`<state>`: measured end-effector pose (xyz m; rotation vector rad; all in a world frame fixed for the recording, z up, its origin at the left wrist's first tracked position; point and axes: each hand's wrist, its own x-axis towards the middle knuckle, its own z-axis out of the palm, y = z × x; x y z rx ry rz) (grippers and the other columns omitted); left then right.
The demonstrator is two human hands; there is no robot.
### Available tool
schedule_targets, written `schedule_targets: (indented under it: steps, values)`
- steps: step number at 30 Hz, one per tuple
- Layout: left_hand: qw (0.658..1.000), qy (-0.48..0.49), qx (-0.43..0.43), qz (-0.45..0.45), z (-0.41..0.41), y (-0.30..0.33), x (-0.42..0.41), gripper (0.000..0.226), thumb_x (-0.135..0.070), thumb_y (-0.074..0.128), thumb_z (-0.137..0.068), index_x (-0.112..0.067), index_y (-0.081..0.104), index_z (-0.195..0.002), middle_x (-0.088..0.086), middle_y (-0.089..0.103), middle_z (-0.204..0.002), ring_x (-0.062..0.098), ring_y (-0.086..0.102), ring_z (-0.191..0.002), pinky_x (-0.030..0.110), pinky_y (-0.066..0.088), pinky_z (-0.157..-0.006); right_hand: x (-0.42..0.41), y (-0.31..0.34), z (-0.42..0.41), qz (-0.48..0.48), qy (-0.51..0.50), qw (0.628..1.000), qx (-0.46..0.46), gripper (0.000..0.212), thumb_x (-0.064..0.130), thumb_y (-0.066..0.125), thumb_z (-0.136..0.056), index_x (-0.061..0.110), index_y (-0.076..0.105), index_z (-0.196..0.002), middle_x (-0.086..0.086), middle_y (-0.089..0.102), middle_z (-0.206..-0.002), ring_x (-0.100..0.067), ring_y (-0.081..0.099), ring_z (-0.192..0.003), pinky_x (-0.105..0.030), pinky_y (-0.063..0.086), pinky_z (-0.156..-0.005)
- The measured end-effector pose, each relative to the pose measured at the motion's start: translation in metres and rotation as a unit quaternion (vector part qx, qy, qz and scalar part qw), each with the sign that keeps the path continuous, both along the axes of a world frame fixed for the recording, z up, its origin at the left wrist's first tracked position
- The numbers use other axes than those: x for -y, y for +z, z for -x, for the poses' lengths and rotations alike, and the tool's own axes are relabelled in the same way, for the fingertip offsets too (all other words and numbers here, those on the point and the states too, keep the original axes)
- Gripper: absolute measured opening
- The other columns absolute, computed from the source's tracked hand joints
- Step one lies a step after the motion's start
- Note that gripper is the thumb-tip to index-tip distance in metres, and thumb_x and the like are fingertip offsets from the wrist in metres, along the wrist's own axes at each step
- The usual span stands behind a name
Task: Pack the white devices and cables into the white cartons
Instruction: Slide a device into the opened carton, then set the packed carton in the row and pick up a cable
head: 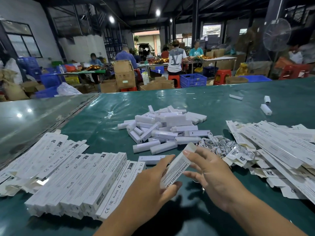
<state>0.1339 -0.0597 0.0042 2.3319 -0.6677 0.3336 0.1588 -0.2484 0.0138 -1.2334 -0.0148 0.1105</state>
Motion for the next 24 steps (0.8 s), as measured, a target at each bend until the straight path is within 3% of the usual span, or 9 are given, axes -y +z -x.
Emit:
schedule_targets:
  steps: [3, 8, 11, 14, 16, 18, 20, 21, 24]
  values:
    - [1.000, -0.003, 0.013, -0.023, -0.001, 0.000, 0.001, 0.064, -0.052, 0.058, -0.091, -0.056, 0.029, -0.148, -0.024, 0.060, -0.087, 0.000, 0.059, -0.077, 0.013, 0.041, -0.066, 0.002, 0.003, 0.003, -0.065, 0.085, 0.994, -0.023, 0.038, 0.024, 0.067, -0.083, 0.001, 0.075, -0.111, -0.019, 0.074, -0.115, -0.024, 0.071, -0.102, -0.029, 0.060, -0.084]
    - [1.000, -0.013, 0.007, -0.013, -0.001, 0.004, 0.000, 0.057, -0.048, 0.060, -0.093, -0.057, 0.036, -0.145, -0.024, 0.060, -0.085, 0.004, 0.056, -0.066, 0.011, 0.036, -0.057, 0.002, 0.005, 0.002, -0.040, 0.095, 0.995, 0.019, 0.038, 0.020, 0.069, -0.079, 0.006, 0.075, -0.113, -0.006, 0.074, -0.121, -0.020, 0.070, -0.113, -0.029, 0.054, -0.095]
    - [0.999, 0.006, 0.003, -0.034, -0.001, 0.002, 0.001, 0.047, -0.048, 0.054, -0.094, -0.056, 0.039, -0.138, -0.026, 0.058, -0.081, 0.004, 0.055, -0.066, 0.014, 0.034, -0.057, 0.005, 0.004, 0.003, 0.087, 0.071, 0.991, 0.078, 0.023, 0.018, 0.062, -0.097, 0.020, 0.078, -0.114, 0.009, 0.073, -0.122, -0.009, 0.067, -0.118, -0.031, 0.044, -0.107]
    - [0.999, 0.016, 0.001, -0.030, -0.001, 0.001, 0.001, 0.030, -0.037, 0.056, -0.093, -0.056, 0.046, -0.116, -0.029, 0.058, -0.071, 0.001, 0.053, -0.058, 0.012, 0.032, -0.055, 0.007, 0.005, 0.007, 0.266, 0.053, 0.942, 0.197, 0.029, 0.043, 0.060, -0.097, 0.039, 0.070, -0.123, 0.030, 0.064, -0.127, 0.011, 0.056, -0.123, -0.010, 0.040, -0.104]
    - [0.999, 0.019, 0.000, -0.035, -0.001, 0.000, 0.001, 0.034, -0.031, 0.059, -0.093, -0.058, 0.045, -0.108, -0.028, 0.057, -0.068, 0.001, 0.051, -0.056, 0.012, 0.031, -0.054, 0.008, 0.007, 0.010, 0.328, 0.044, 0.913, 0.237, 0.034, 0.055, 0.051, -0.097, 0.042, 0.067, -0.125, 0.038, 0.057, -0.129, 0.014, 0.055, -0.122, -0.003, 0.040, -0.096]
    - [0.999, 0.025, -0.008, -0.042, -0.001, -0.002, 0.002, 0.033, -0.030, 0.060, -0.093, -0.051, 0.046, -0.114, -0.027, 0.056, -0.068, 0.002, 0.050, -0.057, 0.014, 0.030, -0.054, 0.007, 0.004, 0.012, 0.347, 0.031, 0.904, 0.249, 0.035, 0.057, 0.044, -0.101, 0.043, 0.067, -0.124, 0.031, 0.061, -0.128, 0.002, 0.063, -0.118, -0.015, 0.049, -0.093]
    - [0.998, 0.032, -0.013, -0.050, -0.001, -0.003, 0.003, 0.031, -0.033, 0.058, -0.092, -0.042, 0.048, -0.120, -0.028, 0.056, -0.071, 0.001, 0.049, -0.059, 0.014, 0.031, -0.054, 0.006, 0.003, 0.010, 0.370, 0.023, 0.896, 0.245, 0.033, 0.055, 0.043, -0.099, 0.050, 0.063, -0.125, -0.001, 0.068, -0.124, -0.020, 0.066, -0.115, -0.041, 0.051, -0.098]
    - [0.998, 0.035, -0.013, -0.057, 0.000, -0.003, 0.004, 0.034, -0.035, 0.056, -0.091, -0.040, 0.049, -0.123, -0.029, 0.055, -0.072, 0.000, 0.049, -0.060, 0.014, 0.031, -0.055, 0.006, 0.003, 0.009, 0.372, 0.023, 0.895, 0.243, 0.030, 0.056, 0.044, -0.098, 0.055, 0.063, -0.121, -0.008, 0.070, -0.120, -0.025, 0.065, -0.114, -0.046, 0.051, -0.097]
    - [0.997, 0.033, -0.016, -0.066, 0.000, -0.002, 0.006, 0.044, -0.039, 0.050, -0.087, -0.040, 0.047, -0.131, -0.019, 0.054, -0.067, 0.003, 0.049, -0.061, 0.017, 0.034, -0.054, 0.007, 0.005, 0.007, 0.348, 0.025, 0.902, 0.253, 0.021, 0.057, 0.048, -0.093, 0.066, 0.066, -0.099, 0.028, 0.072, -0.110, -0.001, 0.068, -0.107, -0.025, 0.054, -0.092]
